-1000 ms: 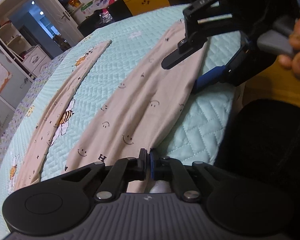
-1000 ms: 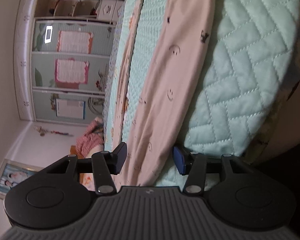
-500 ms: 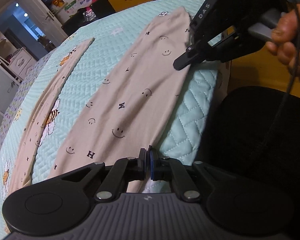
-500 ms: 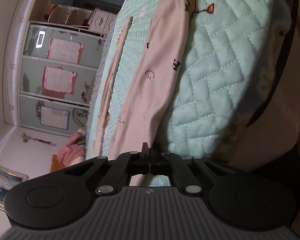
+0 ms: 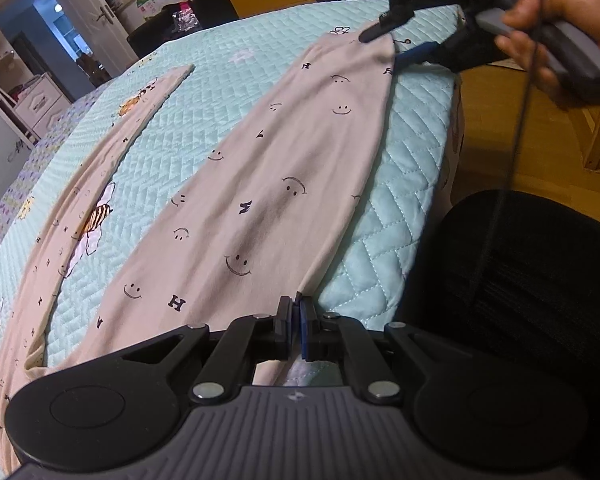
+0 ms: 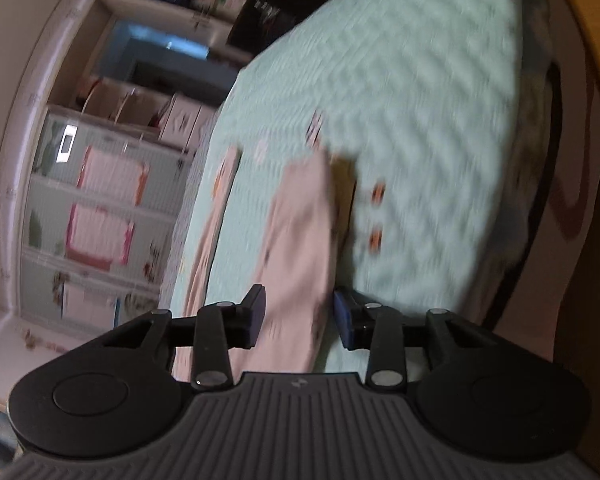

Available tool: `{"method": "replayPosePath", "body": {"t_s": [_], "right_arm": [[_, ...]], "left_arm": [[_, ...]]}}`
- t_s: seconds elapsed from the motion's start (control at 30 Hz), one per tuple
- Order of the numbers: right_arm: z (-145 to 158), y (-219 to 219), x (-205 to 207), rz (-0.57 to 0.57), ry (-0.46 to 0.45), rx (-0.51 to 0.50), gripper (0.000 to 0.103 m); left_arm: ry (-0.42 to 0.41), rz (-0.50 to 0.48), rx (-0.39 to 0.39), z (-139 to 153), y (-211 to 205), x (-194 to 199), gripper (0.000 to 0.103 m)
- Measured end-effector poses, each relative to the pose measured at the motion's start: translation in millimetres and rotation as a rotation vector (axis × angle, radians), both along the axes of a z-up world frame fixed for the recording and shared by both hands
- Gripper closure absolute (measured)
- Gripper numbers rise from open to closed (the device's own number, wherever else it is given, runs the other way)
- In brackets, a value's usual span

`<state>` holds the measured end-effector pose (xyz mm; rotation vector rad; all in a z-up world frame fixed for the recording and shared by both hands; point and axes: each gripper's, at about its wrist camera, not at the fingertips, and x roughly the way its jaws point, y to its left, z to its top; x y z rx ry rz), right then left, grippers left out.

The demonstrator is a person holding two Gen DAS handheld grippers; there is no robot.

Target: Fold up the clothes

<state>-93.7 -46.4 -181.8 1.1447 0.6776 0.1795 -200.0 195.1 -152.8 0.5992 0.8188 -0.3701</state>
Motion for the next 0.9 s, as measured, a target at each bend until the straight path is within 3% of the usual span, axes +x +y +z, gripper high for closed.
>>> {"method": "replayPosePath", "body": {"t_s": [0.13,0.2,0.23,0.57,0.7,0.83,0.9], "right_arm": [[-6,-6,8,-0.008,-0.004,-0.020,0.068],[-8,-9,11,-0.010,-0.006,-0.034,0.087],[-10,-10,13,-0.011,-0.007,-0.040,0.102],[-15,-20,11,0.000,-0.016,-0.096,0.102],[-16,-31,16,-0.030,-0.013,-0.041,0.098],[-6,-28,17,-0.049,0.016,-0.100,0.089],[0,-26,18,-0.058,0.032,-0.135,0.073]], "left_arm": [[-0.002,-0.017,0.014,-1,-1,-1,0.100],[-0.001,-0.020,0.014,-1,0,-1,0.100],[0.001,-0.021,0.009,0,1,-1,0.100],[0.032,-0.058,-0.056,3,12,-2,0.100],[0.042,-0.093,-0.053,1,11,-6,0.100],[0.044,-0.086,-0.061,-1,12,-5,0.100],[0.049,-0.079,-0.069,0,13,-5,0.100]]}}
